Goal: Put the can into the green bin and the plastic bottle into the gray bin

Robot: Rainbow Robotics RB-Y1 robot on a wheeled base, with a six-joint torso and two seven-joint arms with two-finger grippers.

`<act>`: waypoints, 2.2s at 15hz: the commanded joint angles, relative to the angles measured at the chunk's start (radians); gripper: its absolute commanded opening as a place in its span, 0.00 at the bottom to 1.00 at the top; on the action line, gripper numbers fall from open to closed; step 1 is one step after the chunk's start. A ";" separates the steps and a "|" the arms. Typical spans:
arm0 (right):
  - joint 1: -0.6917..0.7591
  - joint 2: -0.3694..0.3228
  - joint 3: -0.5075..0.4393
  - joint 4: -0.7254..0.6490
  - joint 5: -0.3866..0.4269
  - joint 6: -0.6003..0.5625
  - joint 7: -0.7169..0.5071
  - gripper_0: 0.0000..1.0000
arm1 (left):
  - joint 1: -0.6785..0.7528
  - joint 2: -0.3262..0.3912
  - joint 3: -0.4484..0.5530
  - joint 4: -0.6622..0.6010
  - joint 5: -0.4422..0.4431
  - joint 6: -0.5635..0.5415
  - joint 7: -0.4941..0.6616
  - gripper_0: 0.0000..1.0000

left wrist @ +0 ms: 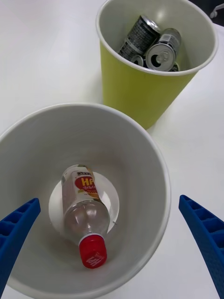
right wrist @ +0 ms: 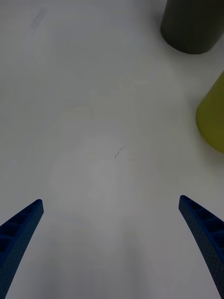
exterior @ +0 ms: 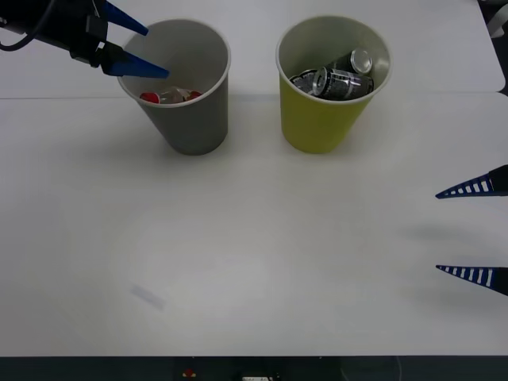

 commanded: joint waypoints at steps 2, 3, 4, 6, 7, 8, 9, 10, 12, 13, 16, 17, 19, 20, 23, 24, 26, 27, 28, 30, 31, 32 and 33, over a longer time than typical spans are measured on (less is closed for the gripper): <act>0.000 0.000 0.000 0.000 0.000 0.000 0.000 1.00 | 0.180 0.082 0.088 -0.158 0.085 0.038 -0.067 1.00; 0.000 0.000 0.000 0.000 0.000 0.000 0.000 1.00 | 0.232 0.105 0.106 -0.207 0.107 0.053 -0.076 1.00; 0.000 0.000 0.000 0.000 0.000 0.000 0.000 1.00 | 0.298 0.127 0.144 -0.265 0.122 0.070 -0.088 1.00; 0.000 0.000 0.000 0.000 0.000 0.000 0.000 1.00 | 0.430 0.154 0.230 -0.366 0.133 0.090 -0.107 1.00; 0.000 0.000 0.000 0.000 0.000 0.000 0.000 1.00 | 0.499 0.167 0.270 -0.415 0.144 0.099 -0.128 1.00; 0.000 0.000 0.000 0.000 0.000 0.000 0.000 1.00 | 0.556 0.174 0.299 -0.449 0.154 0.110 -0.160 1.00; 0.000 0.000 0.000 0.000 0.000 0.000 0.000 1.00 | 0.611 0.191 0.322 -0.475 0.174 0.119 -0.199 1.00; 0.000 0.000 0.000 0.000 0.000 0.000 0.000 1.00 | 0.659 0.206 0.335 -0.497 0.203 0.127 -0.240 1.00; 0.000 0.000 0.000 0.000 0.000 0.000 0.000 1.00 | 0.729 0.245 0.338 -0.521 0.263 0.142 -0.329 1.00; 0.000 0.000 0.000 0.000 0.000 0.000 0.000 1.00 | 0.763 0.269 0.338 -0.533 0.291 0.152 -0.380 1.00; 0.000 0.000 0.000 0.000 0.000 0.000 0.000 1.00 | 0.863 0.331 0.338 -0.573 0.366 0.185 -0.513 1.00; 0.000 0.000 0.000 0.000 0.000 0.000 0.000 1.00 | 0.887 0.345 0.339 -0.582 0.381 0.198 -0.544 1.00; 0.000 0.000 0.000 0.000 0.000 0.000 0.000 1.00 | 0.955 0.374 0.359 -0.604 0.409 0.216 -0.613 1.00; 0.000 0.000 0.000 0.000 0.000 0.000 0.000 1.00 | 0.982 0.378 0.373 -0.613 0.409 0.216 -0.621 1.00; 0.000 0.000 0.000 0.000 0.000 0.000 0.000 1.00 | 1.076 0.377 0.420 -0.647 0.403 0.225 -0.639 1.00; 0.000 0.000 0.000 0.000 0.000 0.000 0.000 1.00 | 1.105 0.366 0.439 -0.664 0.386 0.239 -0.645 1.00; 0.000 0.000 0.000 0.000 0.000 0.000 0.000 1.00 | 1.149 0.320 0.473 -0.691 0.346 0.250 -0.648 1.00; 0.000 0.000 0.000 0.000 0.000 0.000 0.000 1.00 | 1.156 0.299 0.477 -0.699 0.328 0.250 -0.648 1.00; 0.000 0.000 0.000 0.000 0.000 0.000 0.000 1.00 | 1.157 0.280 0.477 -0.705 0.311 0.250 -0.648 1.00; 0.000 0.000 0.000 0.000 0.000 0.000 0.000 1.00 | 1.166 0.260 0.477 -0.707 0.305 0.250 -0.648 1.00; 0.000 0.000 0.000 0.000 0.000 0.000 0.000 1.00 | 1.168 0.260 0.477 -0.713 0.305 0.250 -0.650 1.00; 0.000 0.000 0.000 0.000 0.000 0.000 0.000 1.00 | 1.168 0.262 0.477 -0.714 0.305 0.248 -0.650 1.00; 0.000 0.000 0.000 0.000 0.000 0.000 0.000 1.00 | 1.168 0.262 0.477 -0.714 0.306 0.248 -0.651 1.00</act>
